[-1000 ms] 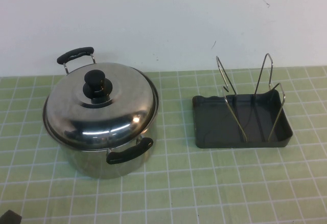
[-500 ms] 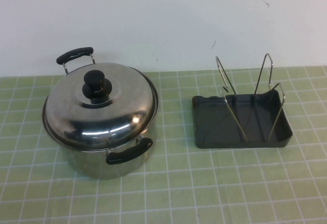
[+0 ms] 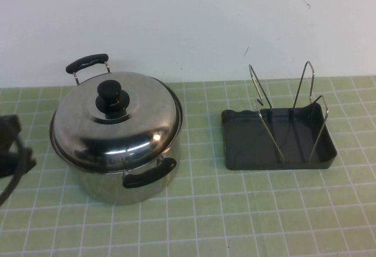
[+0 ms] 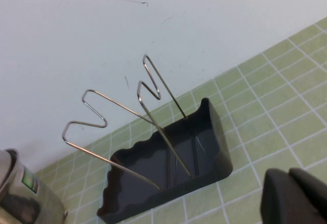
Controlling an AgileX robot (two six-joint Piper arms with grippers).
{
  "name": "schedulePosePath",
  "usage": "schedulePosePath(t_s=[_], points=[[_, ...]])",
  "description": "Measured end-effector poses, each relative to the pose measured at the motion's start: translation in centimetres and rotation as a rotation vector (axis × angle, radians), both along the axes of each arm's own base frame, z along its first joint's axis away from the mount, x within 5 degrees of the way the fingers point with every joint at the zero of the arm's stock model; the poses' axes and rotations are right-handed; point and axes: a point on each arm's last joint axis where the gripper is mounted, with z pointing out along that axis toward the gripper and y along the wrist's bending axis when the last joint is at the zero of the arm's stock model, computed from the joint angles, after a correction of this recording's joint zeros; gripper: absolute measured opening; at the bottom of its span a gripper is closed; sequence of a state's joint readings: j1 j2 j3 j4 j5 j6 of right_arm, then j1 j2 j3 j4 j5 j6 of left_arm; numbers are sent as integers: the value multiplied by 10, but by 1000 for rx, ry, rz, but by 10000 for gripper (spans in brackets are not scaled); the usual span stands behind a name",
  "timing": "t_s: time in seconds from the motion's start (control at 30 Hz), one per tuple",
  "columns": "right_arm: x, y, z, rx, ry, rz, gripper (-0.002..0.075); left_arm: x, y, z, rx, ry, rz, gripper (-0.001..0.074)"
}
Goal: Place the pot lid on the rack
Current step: Open the pot
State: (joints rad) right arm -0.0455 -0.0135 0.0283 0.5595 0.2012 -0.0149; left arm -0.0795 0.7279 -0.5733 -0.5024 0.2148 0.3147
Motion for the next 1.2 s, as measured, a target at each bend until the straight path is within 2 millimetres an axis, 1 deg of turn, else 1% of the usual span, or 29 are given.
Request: schedulePosePath(t_s=[0.07, 0.13, 0.2, 0.27, 0.3, 0.37, 0.43, 0.47, 0.53, 0.57, 0.67, 0.77, 0.83, 0.97, 1.2], points=[[0, 0, 0, -24, -2, 4, -1, 28, -11, 8, 58, 37, -73, -3], [0, 0, 0, -38, -3, 7, -1, 51, -29, 13, 126, 49, -168, 0], [0, 0, 0, -47, -4, 8, -1, 65, -43, 17, 170, 39, -228, 25], [0, 0, 0, -51, -4, 9, -1, 77, -54, 22, 194, 5, -253, 83], [0, 0, 0, -53, -4, 9, -1, 81, -58, 25, 196, -18, -256, 136], [0, 0, 0, -55, -4, 9, -1, 89, -63, 30, 197, -57, -247, 270], [0, 0, 0, -59, -5, 10, -1, 98, -67, 29, 183, -70, -232, 454], [0, 0, 0, -67, -6, 11, -1, 104, -69, 24, 173, -62, -222, 548], [0, 0, 0, -76, -6, 13, -1, 114, -72, 15, 158, -41, -204, 627], [0, 0, 0, -78, -6, 13, -1, 119, -74, 8, 149, -24, -193, 650], [0, 0, 0, -92, -8, 15, -1, 133, -77, -10, 147, 22, -174, 679], [0, 0, 0, -99, -8, 16, -1, 144, -78, -24, 155, 40, -149, 673], [0, 0, 0, -103, -9, 17, -1, 150, -79, -30, 160, 42, -134, 654], [0, 0, 0, -110, -9, 18, -1, 156, -79, -38, 159, 44, -112, 605], [0, 0, 0, -122, -10, 20, -1, 159, -83, -53, 148, 129, -137, 510]])
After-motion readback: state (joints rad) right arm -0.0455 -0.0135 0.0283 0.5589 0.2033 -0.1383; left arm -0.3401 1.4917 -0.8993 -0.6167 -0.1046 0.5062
